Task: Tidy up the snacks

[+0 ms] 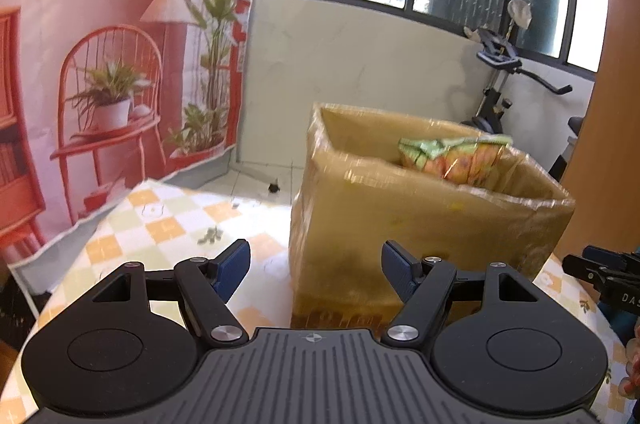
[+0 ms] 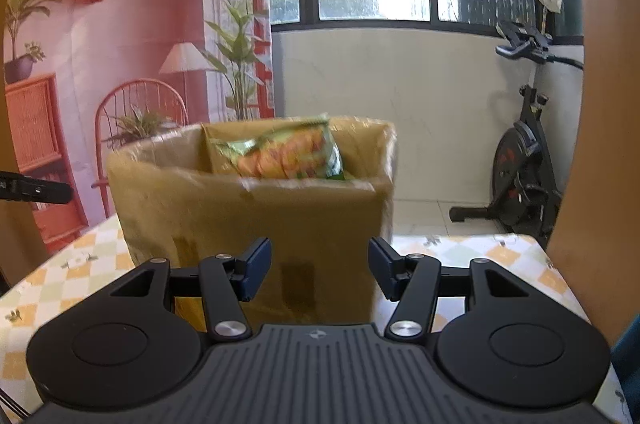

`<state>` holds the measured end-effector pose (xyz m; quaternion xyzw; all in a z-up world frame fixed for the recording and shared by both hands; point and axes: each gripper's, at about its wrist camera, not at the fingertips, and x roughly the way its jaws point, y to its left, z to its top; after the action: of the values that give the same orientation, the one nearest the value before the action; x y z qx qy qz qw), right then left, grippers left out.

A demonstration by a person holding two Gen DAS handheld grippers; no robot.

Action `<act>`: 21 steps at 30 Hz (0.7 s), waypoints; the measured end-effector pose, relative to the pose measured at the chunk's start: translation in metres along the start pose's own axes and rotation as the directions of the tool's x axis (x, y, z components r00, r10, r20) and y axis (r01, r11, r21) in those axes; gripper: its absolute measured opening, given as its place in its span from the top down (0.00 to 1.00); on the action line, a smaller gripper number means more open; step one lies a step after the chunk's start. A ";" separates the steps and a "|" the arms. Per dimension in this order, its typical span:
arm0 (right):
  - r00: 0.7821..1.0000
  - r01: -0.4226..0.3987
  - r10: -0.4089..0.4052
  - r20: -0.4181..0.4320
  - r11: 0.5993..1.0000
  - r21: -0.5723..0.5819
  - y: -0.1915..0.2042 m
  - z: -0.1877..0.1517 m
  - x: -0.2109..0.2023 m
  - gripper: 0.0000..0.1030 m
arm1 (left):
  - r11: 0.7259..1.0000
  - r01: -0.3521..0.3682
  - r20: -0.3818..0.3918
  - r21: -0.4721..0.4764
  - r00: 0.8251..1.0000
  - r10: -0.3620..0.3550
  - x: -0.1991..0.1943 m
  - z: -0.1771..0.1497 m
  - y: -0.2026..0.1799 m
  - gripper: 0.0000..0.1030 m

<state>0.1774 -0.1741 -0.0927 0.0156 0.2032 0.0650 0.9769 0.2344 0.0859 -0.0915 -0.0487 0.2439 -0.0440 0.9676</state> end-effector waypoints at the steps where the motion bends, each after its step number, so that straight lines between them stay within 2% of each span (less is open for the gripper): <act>1: 1.000 0.004 -0.004 -0.009 1.000 0.005 -0.003 -0.004 0.000 0.44 | 1.000 -0.002 -0.007 -0.006 1.000 0.002 0.000 -0.004 0.001 0.28; 13: 0.990 0.082 -0.077 -0.119 0.996 0.041 -0.033 -0.053 0.002 0.44 | 1.000 -0.014 -0.123 -0.021 0.992 0.012 0.019 -0.046 0.011 0.27; 21: 0.965 0.132 -0.098 -0.242 0.983 0.128 -0.052 -0.091 0.000 0.44 | 1.000 -0.002 -0.175 -0.028 0.985 -0.003 0.034 -0.063 0.011 0.27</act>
<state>0.1475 -0.2254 -0.1796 0.0657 0.3219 -0.0053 0.9445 0.2348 0.0890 -0.1635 -0.0585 0.3284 -0.0447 0.9417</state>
